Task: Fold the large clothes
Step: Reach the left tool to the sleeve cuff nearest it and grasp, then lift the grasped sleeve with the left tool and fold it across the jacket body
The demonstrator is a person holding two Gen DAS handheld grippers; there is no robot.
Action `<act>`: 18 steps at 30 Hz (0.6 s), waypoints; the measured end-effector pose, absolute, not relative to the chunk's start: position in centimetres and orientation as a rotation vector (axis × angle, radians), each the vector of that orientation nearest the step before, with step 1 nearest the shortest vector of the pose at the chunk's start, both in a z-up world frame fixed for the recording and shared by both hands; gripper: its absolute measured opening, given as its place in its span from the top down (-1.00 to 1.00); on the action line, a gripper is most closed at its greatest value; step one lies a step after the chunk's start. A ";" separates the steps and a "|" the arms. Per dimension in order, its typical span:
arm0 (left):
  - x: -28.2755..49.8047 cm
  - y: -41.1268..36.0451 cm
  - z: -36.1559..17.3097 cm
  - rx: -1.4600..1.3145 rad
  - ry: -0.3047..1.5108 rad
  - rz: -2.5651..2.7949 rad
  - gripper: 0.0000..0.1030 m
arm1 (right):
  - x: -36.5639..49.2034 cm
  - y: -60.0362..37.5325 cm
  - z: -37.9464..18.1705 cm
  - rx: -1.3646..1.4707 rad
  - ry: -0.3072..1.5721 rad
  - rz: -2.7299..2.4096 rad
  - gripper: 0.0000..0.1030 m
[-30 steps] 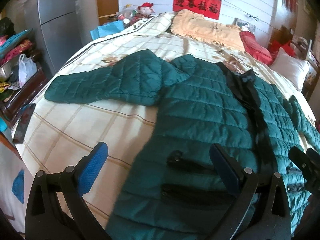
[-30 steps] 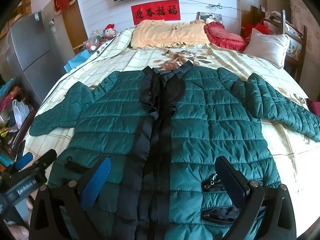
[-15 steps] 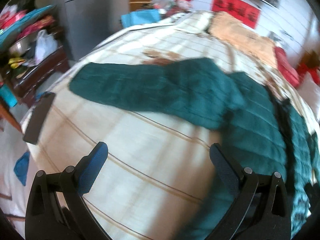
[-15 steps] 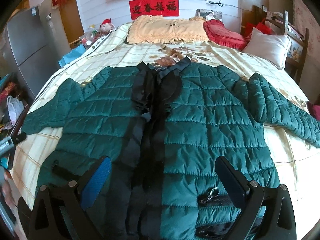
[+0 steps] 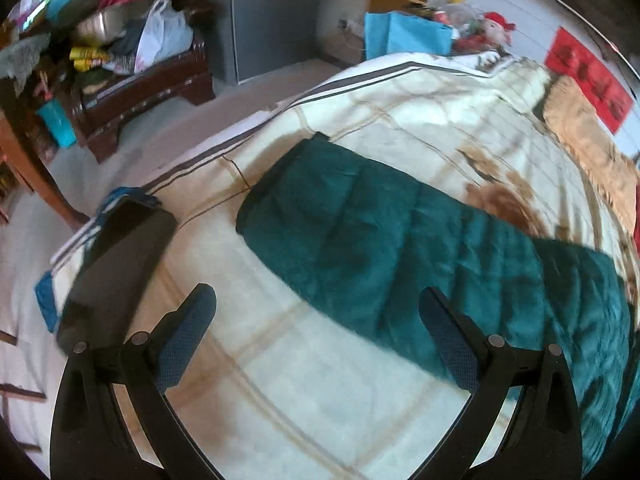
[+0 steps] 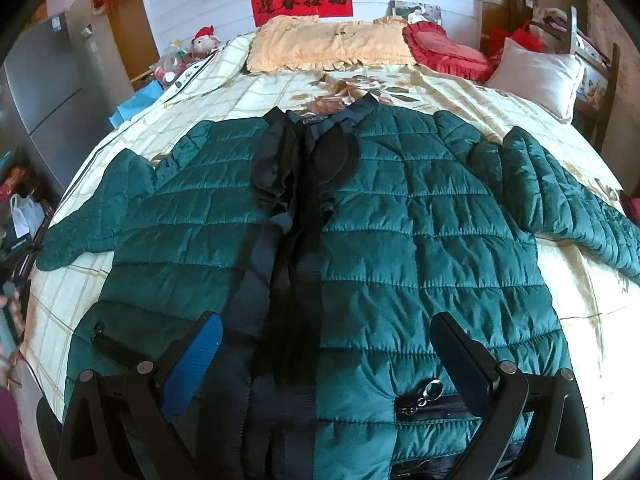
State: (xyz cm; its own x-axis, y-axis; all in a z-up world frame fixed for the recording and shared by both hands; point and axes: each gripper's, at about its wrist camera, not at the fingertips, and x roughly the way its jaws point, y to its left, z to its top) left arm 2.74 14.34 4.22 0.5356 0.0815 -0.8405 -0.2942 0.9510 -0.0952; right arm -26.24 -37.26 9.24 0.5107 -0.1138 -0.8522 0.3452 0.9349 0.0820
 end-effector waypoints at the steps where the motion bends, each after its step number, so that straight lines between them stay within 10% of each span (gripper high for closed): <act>1: 3.1 14.7 3.8 -0.250 0.989 0.233 -0.98 | -26.1 -37.2 9.2 0.252 1.001 -0.276 -1.00; 11: 5.4 17.6 1.8 -0.439 0.972 0.223 -0.58 | -25.6 -36.7 8.7 0.246 1.025 -0.255 -1.00; 14: 6.2 17.8 1.8 -0.447 0.964 0.210 -0.30 | -25.6 -36.9 8.5 0.263 1.033 -0.256 -1.00; 18: 6.5 18.3 1.8 -0.462 0.950 0.196 0.55 | -25.7 -37.1 8.5 0.272 1.030 -0.261 -1.00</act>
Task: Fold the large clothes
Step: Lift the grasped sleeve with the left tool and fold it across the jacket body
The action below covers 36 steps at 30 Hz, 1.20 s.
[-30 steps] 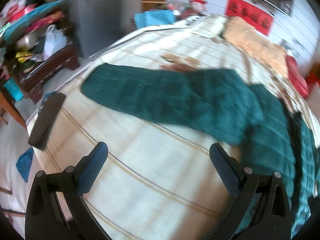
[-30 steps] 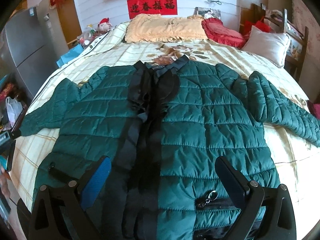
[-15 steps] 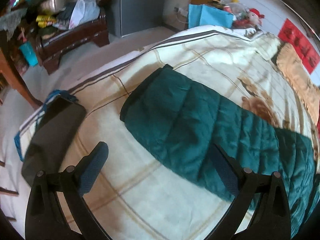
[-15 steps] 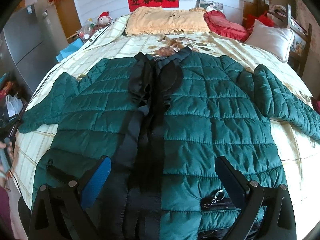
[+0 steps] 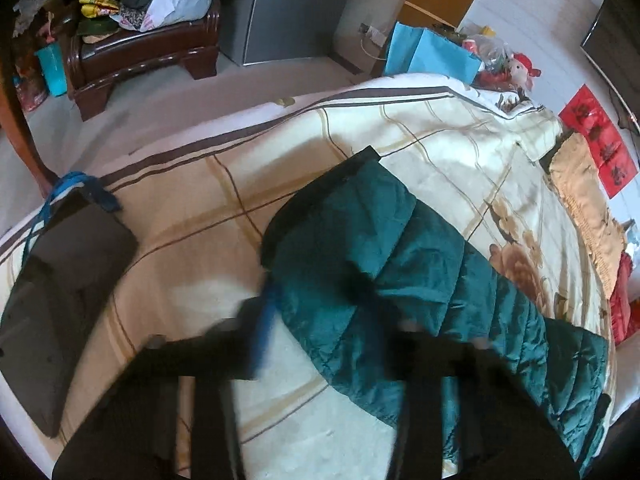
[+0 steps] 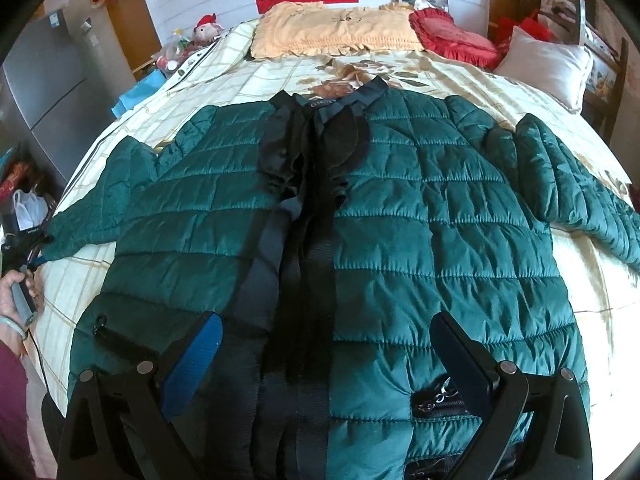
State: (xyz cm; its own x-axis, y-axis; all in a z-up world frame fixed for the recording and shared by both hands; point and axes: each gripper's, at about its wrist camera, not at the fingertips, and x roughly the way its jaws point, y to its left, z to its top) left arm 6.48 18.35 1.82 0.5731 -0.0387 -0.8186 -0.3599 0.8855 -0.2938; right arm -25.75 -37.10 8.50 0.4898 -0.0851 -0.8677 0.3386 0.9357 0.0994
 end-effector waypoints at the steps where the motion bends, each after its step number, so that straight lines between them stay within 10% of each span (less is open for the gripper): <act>1: 6.4 18.5 2.0 -0.471 0.947 0.193 0.62 | -25.7 -37.1 8.5 0.270 1.031 -0.262 -1.00; 36: -5.7 -13.5 18.9 -0.126 0.756 -0.471 0.83 | -29.8 -40.0 10.0 0.324 0.966 -0.272 -1.00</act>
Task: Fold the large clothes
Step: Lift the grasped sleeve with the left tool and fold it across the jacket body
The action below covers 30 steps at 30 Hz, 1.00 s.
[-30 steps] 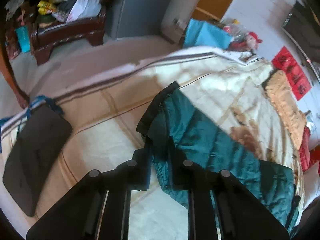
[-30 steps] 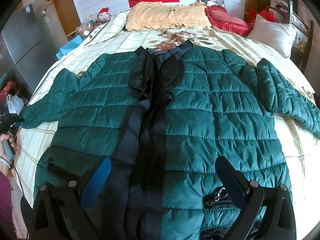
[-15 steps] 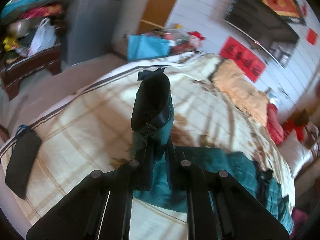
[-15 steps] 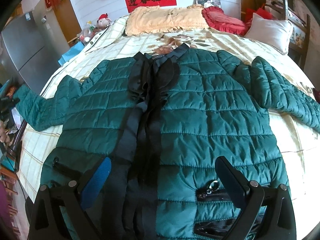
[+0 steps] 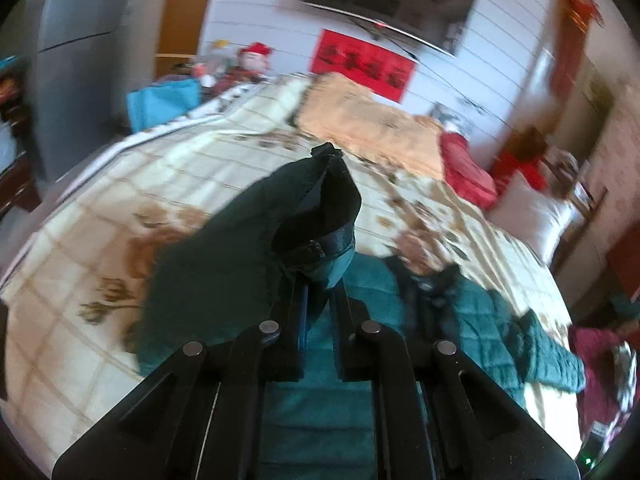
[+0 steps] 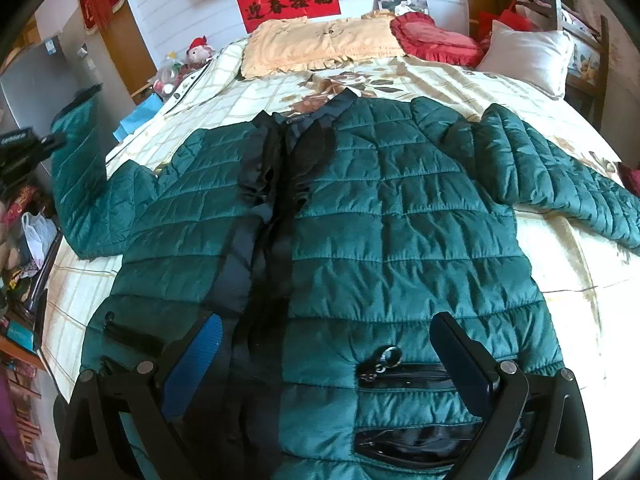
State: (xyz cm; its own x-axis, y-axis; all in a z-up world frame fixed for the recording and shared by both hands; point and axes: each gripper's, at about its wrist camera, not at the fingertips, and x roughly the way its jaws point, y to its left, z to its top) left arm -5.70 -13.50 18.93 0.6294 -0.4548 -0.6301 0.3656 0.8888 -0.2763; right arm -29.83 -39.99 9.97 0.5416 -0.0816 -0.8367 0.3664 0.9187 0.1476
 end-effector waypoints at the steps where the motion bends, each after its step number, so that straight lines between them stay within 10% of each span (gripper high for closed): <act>1: -6.0 -14.6 18.8 -0.119 0.760 -0.488 0.83 | -30.0 -40.1 10.0 0.324 0.964 -0.274 -1.00; 30: -13.5 -37.8 14.4 0.037 0.902 -0.867 0.83 | -32.8 -46.1 8.8 0.437 0.958 -0.349 -1.00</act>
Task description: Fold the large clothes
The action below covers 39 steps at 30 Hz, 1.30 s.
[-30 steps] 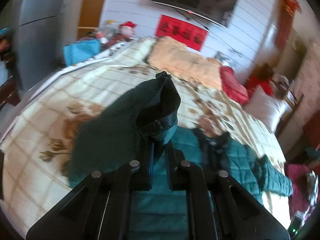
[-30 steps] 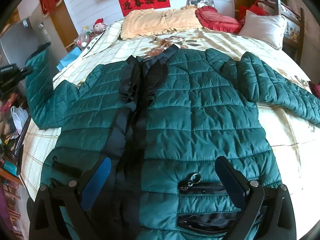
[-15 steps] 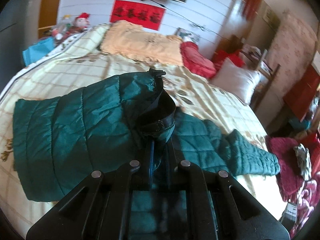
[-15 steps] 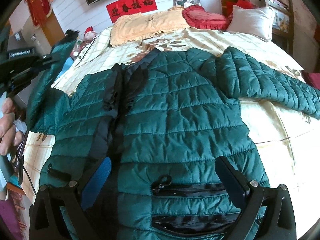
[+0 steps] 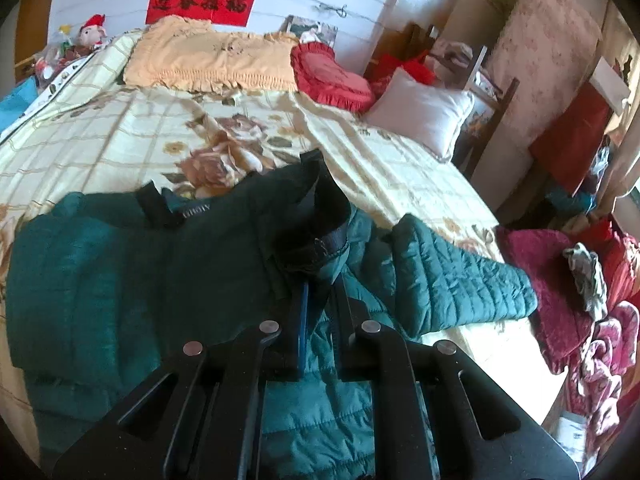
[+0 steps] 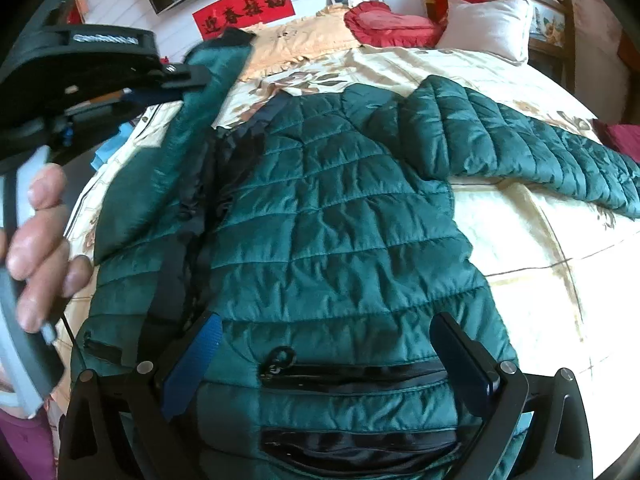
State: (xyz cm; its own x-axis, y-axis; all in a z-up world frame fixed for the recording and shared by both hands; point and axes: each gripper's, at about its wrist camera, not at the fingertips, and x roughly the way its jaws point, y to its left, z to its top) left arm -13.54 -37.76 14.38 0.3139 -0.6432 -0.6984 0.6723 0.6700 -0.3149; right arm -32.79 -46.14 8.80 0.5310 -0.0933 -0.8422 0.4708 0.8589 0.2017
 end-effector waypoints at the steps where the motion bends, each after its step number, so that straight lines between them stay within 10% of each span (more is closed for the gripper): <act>1: -13.3 -38.1 13.8 0.035 0.917 -0.876 0.83 | -32.9 -46.3 8.8 0.441 0.959 -0.352 -1.00; 20: -13.2 -39.0 9.8 0.085 0.960 -0.961 0.82 | -33.2 -48.1 8.3 0.468 0.966 -0.380 -1.00; 22: -12.8 -38.9 9.5 0.060 0.985 -0.995 0.69 | -33.0 -48.3 8.5 0.462 0.966 -0.385 -1.00; 27: -11.4 -36.9 9.3 -0.100 1.038 -1.052 -0.34 | -32.0 -49.2 8.7 0.463 0.964 -0.367 -1.00; 39: -5.1 -24.7 11.8 -0.155 1.021 -0.809 -0.34 | -22.0 -52.4 8.6 0.581 0.926 -0.226 -1.00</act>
State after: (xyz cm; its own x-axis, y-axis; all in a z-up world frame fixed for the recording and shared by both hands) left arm -5.13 -24.70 11.84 0.2664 -0.6645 -0.6982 0.5274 0.7068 -0.4715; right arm -22.04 -52.38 8.61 0.5913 0.0603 -0.8042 0.4241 0.8249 0.3737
